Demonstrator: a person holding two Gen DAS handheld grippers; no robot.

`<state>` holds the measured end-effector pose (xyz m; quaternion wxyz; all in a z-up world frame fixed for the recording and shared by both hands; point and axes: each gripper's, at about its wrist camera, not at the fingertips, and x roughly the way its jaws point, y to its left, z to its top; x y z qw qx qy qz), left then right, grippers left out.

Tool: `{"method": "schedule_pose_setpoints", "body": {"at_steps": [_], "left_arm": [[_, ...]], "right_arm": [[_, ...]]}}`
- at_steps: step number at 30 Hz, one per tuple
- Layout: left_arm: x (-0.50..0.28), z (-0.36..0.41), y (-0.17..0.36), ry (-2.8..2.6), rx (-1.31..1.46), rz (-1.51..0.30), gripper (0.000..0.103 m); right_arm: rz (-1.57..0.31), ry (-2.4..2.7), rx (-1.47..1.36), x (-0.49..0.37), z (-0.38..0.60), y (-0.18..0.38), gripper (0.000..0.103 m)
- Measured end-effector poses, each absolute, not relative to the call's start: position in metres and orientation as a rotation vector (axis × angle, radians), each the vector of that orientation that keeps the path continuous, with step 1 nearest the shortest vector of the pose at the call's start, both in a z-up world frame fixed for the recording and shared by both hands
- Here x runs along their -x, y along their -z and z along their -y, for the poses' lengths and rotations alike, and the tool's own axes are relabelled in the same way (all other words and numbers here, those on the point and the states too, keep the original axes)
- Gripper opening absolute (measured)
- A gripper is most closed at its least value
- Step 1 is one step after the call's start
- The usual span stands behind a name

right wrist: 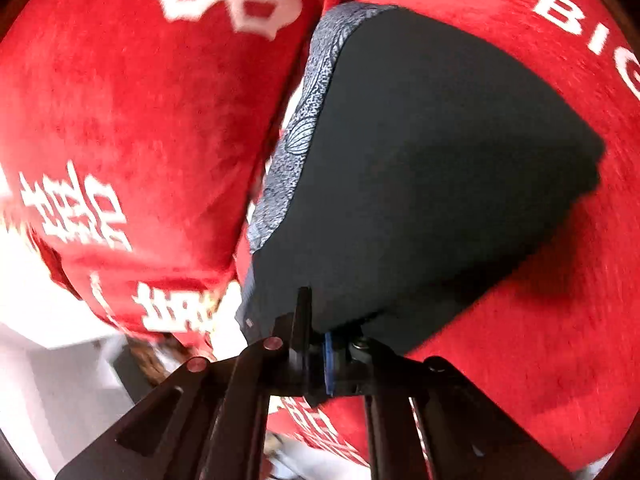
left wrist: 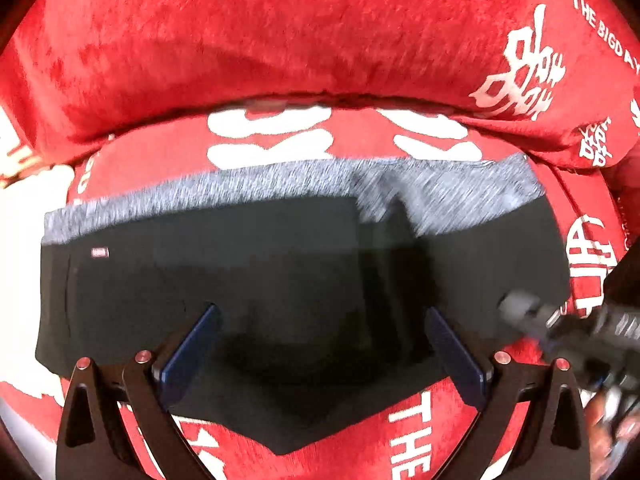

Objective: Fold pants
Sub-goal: 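Lower the folded end onto the trousers and open the right gripper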

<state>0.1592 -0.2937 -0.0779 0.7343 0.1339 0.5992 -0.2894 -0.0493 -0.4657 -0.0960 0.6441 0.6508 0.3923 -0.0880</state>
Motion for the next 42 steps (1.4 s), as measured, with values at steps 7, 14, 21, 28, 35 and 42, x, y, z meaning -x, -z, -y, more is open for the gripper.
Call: {"method": "schedule_pose_setpoints", "body": {"at_steps": [7,14,21,28,35,42], "left_arm": [[-0.166,0.293,0.087,0.585,-0.31,-1.338,0.103],[-0.168,0.286,0.074,0.58,-0.31,-1.346,0.103],[-0.171,0.348,0.06,0.664,-0.317,-1.308,0.103],[-0.167,0.407,0.066,0.711,-0.373,-1.263,0.103],[-0.164,0.411,0.117,0.601,-0.502,-1.321,0.103],[-0.163,0.383,0.123,0.588,-0.471,-1.352,0.103]], "right_arm": [[-0.903,0.197,-1.537,0.048,0.454,0.115,0.029],[-0.942,0.174,-1.448,0.068,0.454,0.083,0.048],[-0.926,0.272,-1.128,0.056,0.53,0.027,0.038],[-1.061,0.358,-0.896,0.023,0.603,0.046,0.038],[-1.223,0.32,-0.722,-0.016,0.585,0.092,0.038],[-1.292,0.363,-0.362,-0.033,0.542,0.077,0.039]]}}
